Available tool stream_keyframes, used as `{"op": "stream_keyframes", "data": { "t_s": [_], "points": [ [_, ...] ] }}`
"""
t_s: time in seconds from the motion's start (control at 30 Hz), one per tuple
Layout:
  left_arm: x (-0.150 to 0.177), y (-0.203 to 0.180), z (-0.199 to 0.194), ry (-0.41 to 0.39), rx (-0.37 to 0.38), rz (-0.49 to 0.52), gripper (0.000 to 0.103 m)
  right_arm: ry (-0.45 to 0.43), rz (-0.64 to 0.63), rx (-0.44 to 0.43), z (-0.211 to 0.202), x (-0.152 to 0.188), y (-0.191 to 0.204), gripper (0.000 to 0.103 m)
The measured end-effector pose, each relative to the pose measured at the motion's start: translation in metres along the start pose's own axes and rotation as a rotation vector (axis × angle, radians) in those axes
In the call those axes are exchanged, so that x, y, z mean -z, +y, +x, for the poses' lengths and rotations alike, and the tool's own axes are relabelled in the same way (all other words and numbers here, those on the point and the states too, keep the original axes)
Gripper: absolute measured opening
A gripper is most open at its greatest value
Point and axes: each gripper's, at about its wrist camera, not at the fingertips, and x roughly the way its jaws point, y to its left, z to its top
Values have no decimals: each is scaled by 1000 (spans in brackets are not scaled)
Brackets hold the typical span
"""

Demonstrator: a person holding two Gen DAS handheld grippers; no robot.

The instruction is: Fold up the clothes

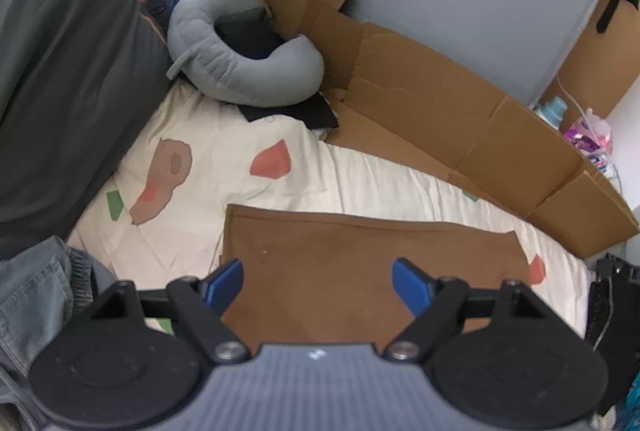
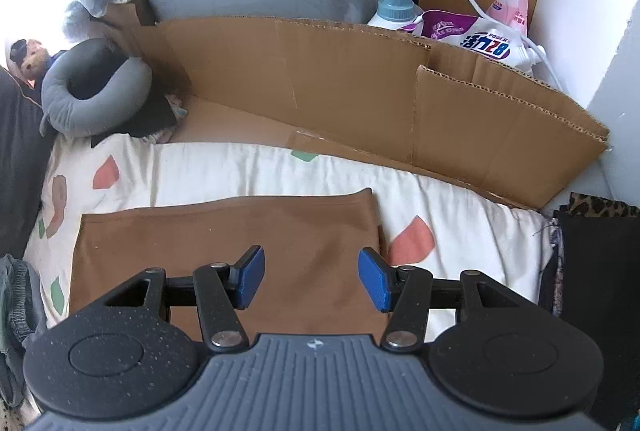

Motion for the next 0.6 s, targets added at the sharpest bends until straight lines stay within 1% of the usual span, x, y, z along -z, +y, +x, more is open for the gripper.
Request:
{"op": "stream_keyframes", "data": {
  "t_s": [0.1, 0.23, 0.37, 0.47, 0.53, 0.6],
  "points": [
    [0, -11, 6, 12, -4, 25, 85, -19, 6, -12, 3, 5, -3, 59],
    [3, -24, 14, -3, 13, 49, 89, -32, 23, -41, 13, 13, -6, 59],
    [15, -34, 29, -11, 85, 1, 89, -47, 26, -50, 31, 23, 0, 59],
    [26, -47, 37, -10, 141, 22, 89, -43, 27, -37, 45, 32, 7, 59],
    [36, -53, 43, -13, 156, 22, 89, -32, 14, -26, 49, 39, 14, 59],
    [46, -58, 50, -15, 159, 19, 89, -44, 14, -22, 49, 47, 19, 59]
  ]
}}
